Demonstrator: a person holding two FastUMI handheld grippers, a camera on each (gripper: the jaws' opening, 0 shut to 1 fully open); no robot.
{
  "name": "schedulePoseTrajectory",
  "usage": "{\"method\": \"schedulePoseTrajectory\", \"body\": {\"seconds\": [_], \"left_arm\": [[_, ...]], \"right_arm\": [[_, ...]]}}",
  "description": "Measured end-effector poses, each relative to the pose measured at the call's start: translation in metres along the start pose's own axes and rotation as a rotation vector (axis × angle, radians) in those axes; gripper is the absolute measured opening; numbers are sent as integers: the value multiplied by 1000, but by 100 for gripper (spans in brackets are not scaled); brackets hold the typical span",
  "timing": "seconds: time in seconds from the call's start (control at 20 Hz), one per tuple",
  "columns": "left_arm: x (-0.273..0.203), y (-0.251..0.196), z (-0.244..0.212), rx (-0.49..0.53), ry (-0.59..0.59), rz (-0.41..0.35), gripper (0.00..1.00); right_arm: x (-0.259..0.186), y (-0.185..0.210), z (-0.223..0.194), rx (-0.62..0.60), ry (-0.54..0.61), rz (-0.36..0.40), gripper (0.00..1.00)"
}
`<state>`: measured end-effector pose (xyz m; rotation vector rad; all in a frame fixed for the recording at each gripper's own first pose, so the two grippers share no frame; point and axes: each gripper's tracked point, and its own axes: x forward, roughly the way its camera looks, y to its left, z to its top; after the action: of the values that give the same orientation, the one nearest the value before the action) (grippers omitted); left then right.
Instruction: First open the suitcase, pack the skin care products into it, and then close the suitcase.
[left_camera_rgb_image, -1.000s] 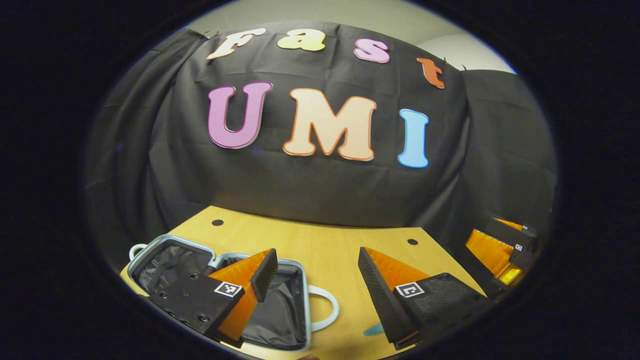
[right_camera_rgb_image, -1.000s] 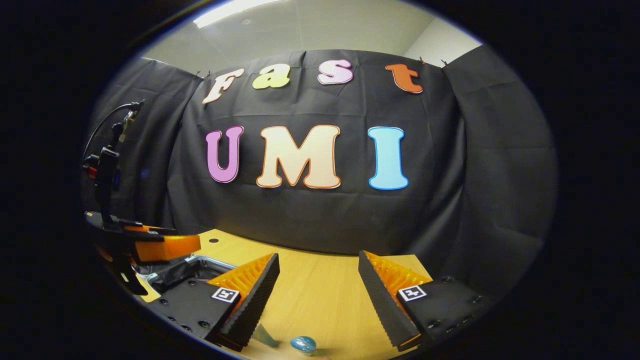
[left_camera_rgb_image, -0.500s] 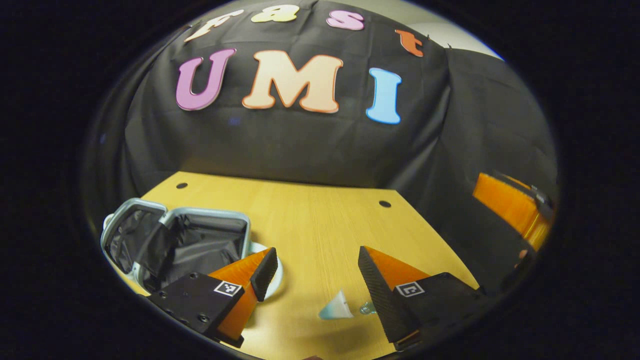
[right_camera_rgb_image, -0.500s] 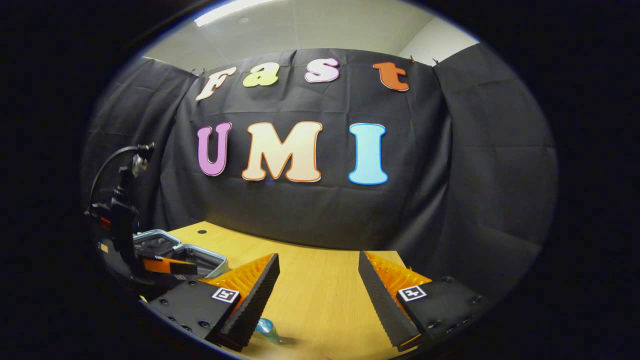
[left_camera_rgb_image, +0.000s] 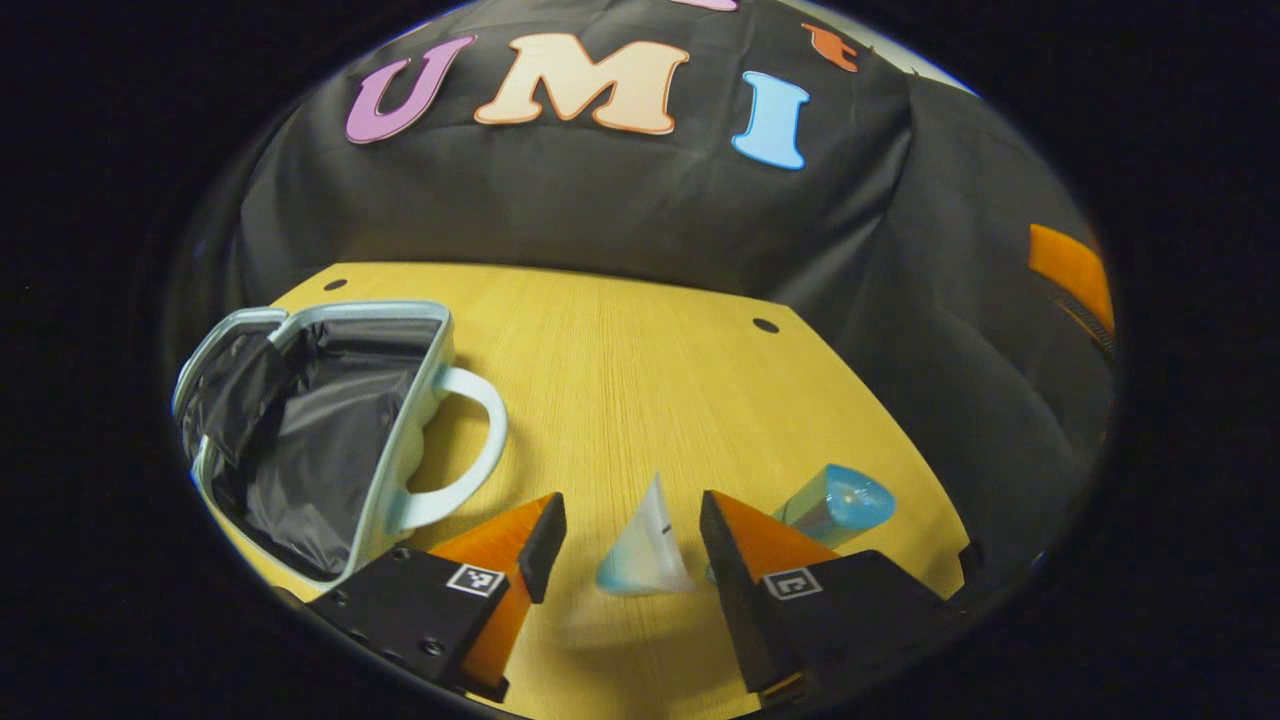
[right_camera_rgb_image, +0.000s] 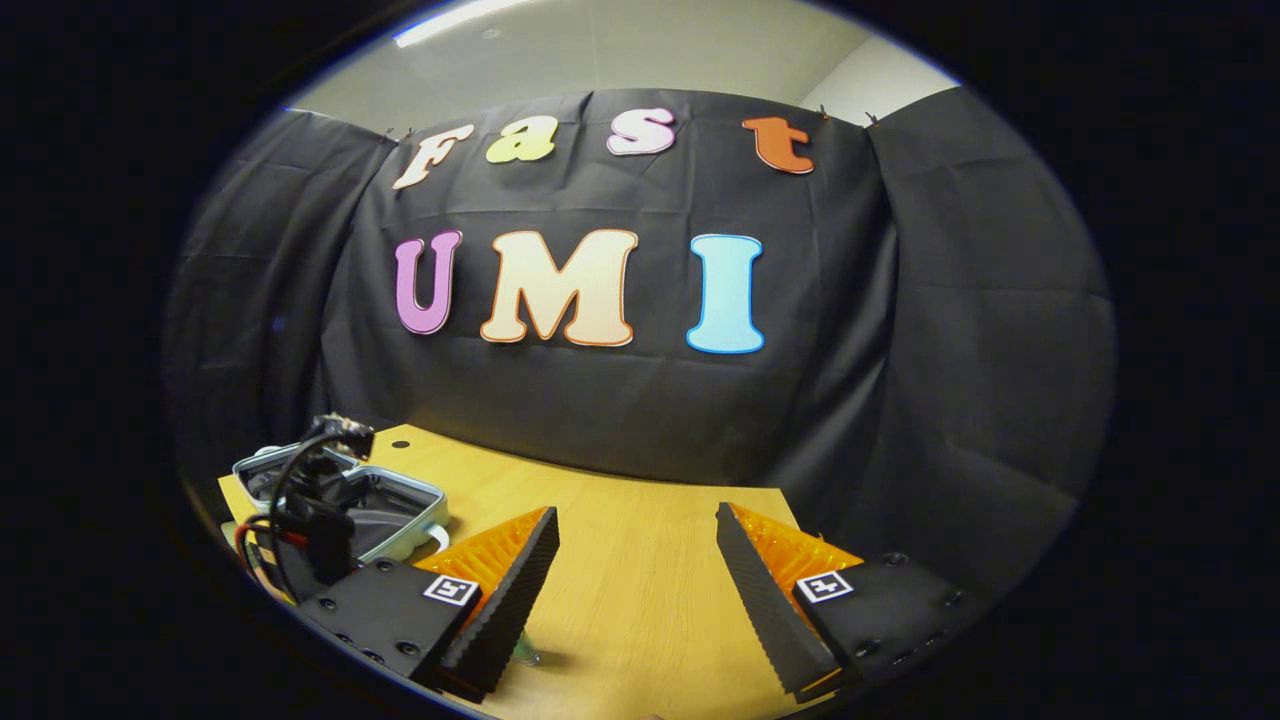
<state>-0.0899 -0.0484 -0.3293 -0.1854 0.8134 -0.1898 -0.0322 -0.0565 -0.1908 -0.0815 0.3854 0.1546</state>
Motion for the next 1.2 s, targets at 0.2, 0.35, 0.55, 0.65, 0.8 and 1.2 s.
{"method": "schedulePoseTrajectory", "body": {"seconds": [0.2, 0.35, 0.55, 0.65, 0.8, 1.2], "left_arm": [[6, 10, -6, 15, 29, 12, 31], [-2, 10, 6, -7, 40, -22, 19], [-30, 17, 37, 27, 8, -9, 19], [-47, 22, 52, 38, -16, 4, 19], [-71, 29, 72, 44, -46, 30, 19], [-127, 66, 95, -13, -82, 121, 19]], "right_arm": [[-1, 19, -17, -6, 22, 42, 99], [3, 41, -29, -5, 36, 95, 99], [12, 70, -56, -5, 72, 162, 99], [16, 83, -73, 1, 104, 192, 99], [21, 96, -102, -9, 148, 222, 99], [22, 120, -206, -13, 361, 306, 94]]}}
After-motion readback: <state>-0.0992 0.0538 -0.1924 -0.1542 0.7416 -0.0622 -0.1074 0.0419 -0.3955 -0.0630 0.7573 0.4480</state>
